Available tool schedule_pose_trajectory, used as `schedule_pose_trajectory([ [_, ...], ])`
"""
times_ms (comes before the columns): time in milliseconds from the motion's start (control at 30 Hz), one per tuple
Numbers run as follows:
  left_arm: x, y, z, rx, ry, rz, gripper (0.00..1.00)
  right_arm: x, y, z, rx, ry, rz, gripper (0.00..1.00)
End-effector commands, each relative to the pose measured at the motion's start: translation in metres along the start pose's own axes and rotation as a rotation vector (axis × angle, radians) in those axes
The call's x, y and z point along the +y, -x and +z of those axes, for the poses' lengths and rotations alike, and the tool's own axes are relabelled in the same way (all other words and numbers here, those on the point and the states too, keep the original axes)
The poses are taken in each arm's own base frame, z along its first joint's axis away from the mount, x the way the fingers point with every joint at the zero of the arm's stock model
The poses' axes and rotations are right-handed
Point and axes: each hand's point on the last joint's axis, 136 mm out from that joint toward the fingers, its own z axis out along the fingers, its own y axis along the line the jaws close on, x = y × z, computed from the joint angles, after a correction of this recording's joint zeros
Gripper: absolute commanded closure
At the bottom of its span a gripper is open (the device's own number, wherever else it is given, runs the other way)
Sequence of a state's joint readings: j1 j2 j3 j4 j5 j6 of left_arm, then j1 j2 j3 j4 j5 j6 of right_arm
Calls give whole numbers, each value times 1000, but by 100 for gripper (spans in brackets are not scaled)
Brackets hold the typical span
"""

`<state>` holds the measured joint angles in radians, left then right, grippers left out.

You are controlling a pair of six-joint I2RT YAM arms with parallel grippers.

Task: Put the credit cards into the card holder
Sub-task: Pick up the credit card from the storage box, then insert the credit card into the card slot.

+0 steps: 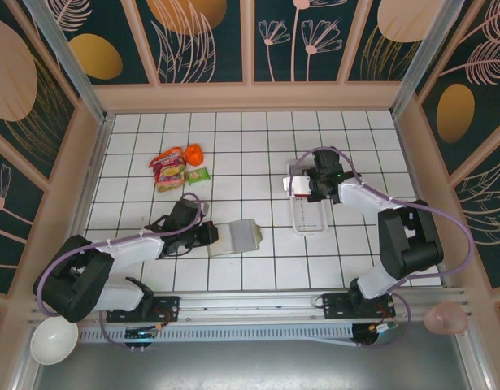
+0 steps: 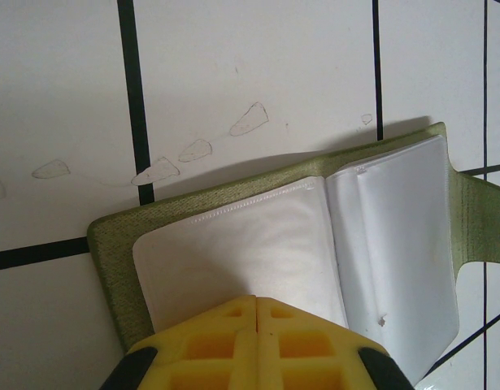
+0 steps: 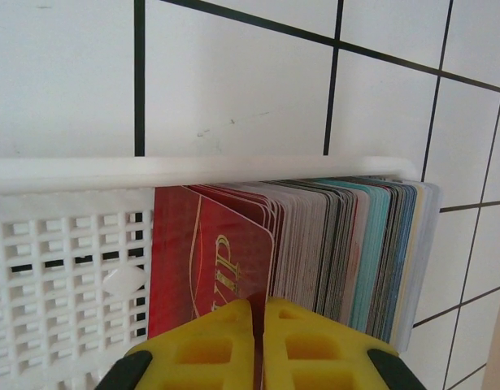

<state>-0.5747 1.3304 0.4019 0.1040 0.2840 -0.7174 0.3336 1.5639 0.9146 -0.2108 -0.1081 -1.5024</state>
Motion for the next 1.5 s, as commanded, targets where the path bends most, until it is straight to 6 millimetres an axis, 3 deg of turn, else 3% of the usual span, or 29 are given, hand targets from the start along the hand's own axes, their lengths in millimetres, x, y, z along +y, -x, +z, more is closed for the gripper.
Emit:
schedule_pose_trajectory([
  [0,-2,-4,0,18,-16,15,100,-20,3,-14,-8,-51,7,91],
  [300,-5,-4,0,21,-29,12,100,2,11,-22,-9,27,61,100],
  [500,-5,-5,0,20,-33,15,100,12,17,-35,-18,50,123,100],
  [700,-6,-3,-2,13,-36,14,100,12,29,-61,-45,27,206,100],
  [867,-6,-3,-2,12,-35,11,100,-2,55,-96,-130,-57,348,100],
  [1000,-7,-2,-3,8,-36,6,100,-36,95,-145,-297,-196,618,100],
  [1100,-5,-2,-2,8,-24,4,100,-65,119,-183,-437,-270,998,100],
  [1167,-1,-3,0,12,-11,-1,100,-65,126,-191,-482,-197,1250,100],
  [1333,1,-5,2,25,-2,-10,100,-15,140,-154,-411,141,1811,100],
  [1467,3,-5,2,18,6,-11,100,21,178,-138,-526,315,1976,100],
])
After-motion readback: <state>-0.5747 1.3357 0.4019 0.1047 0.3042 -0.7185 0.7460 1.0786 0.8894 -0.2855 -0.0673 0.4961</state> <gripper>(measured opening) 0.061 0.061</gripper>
